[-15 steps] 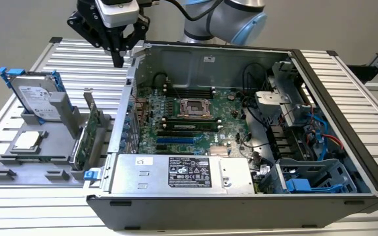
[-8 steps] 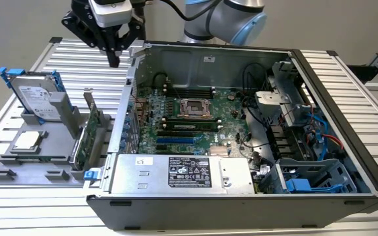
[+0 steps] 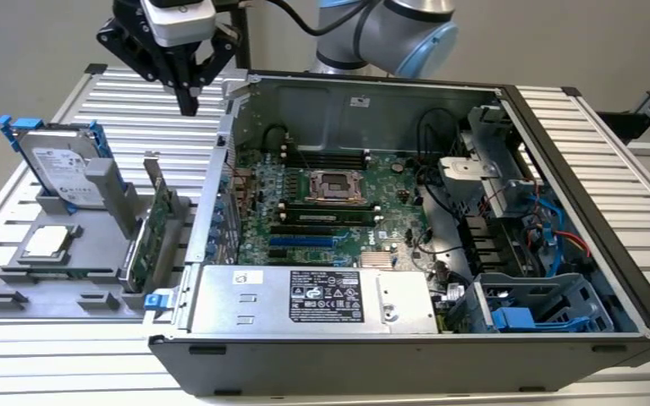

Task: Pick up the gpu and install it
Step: 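Reach for the gpu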

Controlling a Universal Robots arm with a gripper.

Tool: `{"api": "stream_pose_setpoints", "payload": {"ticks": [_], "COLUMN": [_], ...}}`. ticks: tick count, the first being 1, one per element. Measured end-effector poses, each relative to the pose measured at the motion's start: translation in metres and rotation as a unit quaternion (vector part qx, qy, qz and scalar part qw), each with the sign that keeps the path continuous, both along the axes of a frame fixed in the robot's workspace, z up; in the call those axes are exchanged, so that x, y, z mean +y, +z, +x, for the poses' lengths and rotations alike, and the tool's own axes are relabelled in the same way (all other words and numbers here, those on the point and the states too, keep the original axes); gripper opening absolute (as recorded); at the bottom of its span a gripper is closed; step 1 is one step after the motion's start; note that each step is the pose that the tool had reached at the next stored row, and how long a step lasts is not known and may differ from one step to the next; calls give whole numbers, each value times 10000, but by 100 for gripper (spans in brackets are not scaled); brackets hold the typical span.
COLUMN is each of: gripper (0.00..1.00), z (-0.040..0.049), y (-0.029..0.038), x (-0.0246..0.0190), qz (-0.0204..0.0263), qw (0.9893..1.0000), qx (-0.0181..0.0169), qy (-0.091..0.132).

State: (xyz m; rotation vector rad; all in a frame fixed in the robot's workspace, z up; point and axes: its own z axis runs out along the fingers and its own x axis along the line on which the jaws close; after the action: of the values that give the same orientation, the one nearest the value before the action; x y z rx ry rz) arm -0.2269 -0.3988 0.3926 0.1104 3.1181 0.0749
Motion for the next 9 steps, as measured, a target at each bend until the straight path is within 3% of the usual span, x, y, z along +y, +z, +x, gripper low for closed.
{"api": "stream_pose_setpoints", "payload": {"ticks": [9], "gripper": [0], "z": [-88], "y": [0], "x": [0], "qz": [1], "qw": [10000], "qx": [0], "qy": [0]}}
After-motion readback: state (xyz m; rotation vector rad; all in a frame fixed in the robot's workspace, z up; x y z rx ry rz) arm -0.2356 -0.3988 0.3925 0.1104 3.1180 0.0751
